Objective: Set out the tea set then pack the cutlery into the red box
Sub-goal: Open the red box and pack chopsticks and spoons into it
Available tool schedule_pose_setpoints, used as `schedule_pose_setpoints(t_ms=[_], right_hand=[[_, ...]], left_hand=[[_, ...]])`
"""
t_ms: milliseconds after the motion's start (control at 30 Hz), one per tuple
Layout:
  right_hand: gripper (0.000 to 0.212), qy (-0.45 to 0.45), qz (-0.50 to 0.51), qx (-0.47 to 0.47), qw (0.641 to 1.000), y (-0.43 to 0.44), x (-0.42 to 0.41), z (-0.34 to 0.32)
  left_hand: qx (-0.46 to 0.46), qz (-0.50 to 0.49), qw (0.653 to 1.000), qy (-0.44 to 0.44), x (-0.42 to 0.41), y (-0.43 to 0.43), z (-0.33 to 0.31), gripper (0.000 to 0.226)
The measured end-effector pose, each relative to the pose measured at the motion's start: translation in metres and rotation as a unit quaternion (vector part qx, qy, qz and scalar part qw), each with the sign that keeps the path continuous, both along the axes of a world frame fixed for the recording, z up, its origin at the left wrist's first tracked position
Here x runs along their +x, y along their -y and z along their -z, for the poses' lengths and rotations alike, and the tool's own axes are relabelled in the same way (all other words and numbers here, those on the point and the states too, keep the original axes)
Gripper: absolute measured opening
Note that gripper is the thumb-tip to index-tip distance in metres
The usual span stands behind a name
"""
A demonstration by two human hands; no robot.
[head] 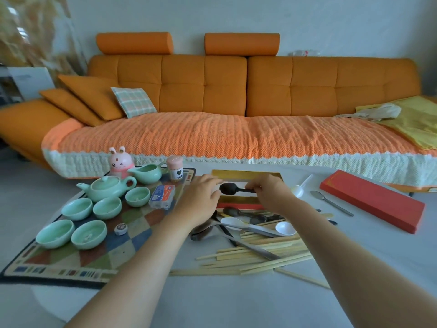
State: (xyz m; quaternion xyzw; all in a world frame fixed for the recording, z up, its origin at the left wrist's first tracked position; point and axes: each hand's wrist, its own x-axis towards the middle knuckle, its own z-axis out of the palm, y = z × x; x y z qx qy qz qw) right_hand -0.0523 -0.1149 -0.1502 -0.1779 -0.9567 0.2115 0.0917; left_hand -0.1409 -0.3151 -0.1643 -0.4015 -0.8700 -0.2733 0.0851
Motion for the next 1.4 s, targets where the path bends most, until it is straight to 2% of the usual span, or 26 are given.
schedule_pose_setpoints(t_ms=[133,333,467,533,600,667,767,933,1000,1167,1267,1400], right_hand=[[0.046,0.018,-0.006,-0.033,0.999,0.004,-0.009,0.005],[0.041,0.051,-0.044,-0.026,0.997,0.01,0.002,-0.001],[0.041,0.017,-0.037,-0.026,0.999,0.012,0.02,-0.007],[0.04,-0.021,-0.046,0.009,0.999,0.014,0.031,-0.011],[0.036,-0.047,-0.056,0.057,0.996,0.018,0.042,-0.017],[0.034,-0.048,-0.053,0.06,0.996,0.022,0.056,-0.027],[0.033,0.019,-0.056,0.04,0.997,0.034,0.083,-0.039],[0.023,0.136,-0.071,0.094,0.984,0.043,0.113,-0.035],[0.02,0.139,-0.067,0.107,0.982,0.043,0.117,-0.033],[0.012,0.127,-0.067,0.13,0.981,0.043,0.112,-0.027],[0.009,0.127,-0.077,0.137,0.979,0.042,0.109,-0.027],[0.01,0.103,-0.087,0.1,0.986,0.035,0.109,-0.035]], left_hand=[[-0.102,0.033,0.994,-0.019,-0.001,0.001,0.012,0.042],[-0.13,0.039,0.99,-0.045,0.001,0.006,0.0,0.039],[-0.117,0.047,0.991,-0.046,0.004,0.011,-0.005,0.039],[-0.099,0.048,0.992,-0.07,0.007,0.012,-0.008,0.038],[-0.063,0.055,0.992,-0.094,0.013,0.011,-0.012,0.033],[-0.032,0.08,0.991,-0.1,0.023,0.008,-0.017,0.023],[-0.048,0.145,0.987,-0.04,0.043,0.001,-0.022,0.012],[-0.127,0.19,0.973,0.01,0.07,-0.011,-0.022,0.011],[-0.149,0.187,0.971,0.031,0.074,-0.012,-0.022,0.015],[-0.147,0.167,0.975,0.017,0.079,-0.008,-0.023,0.024],[-0.144,0.16,0.976,0.023,0.082,-0.006,-0.022,0.024],[-0.118,0.168,0.977,0.048,0.084,-0.007,-0.023,0.015]])
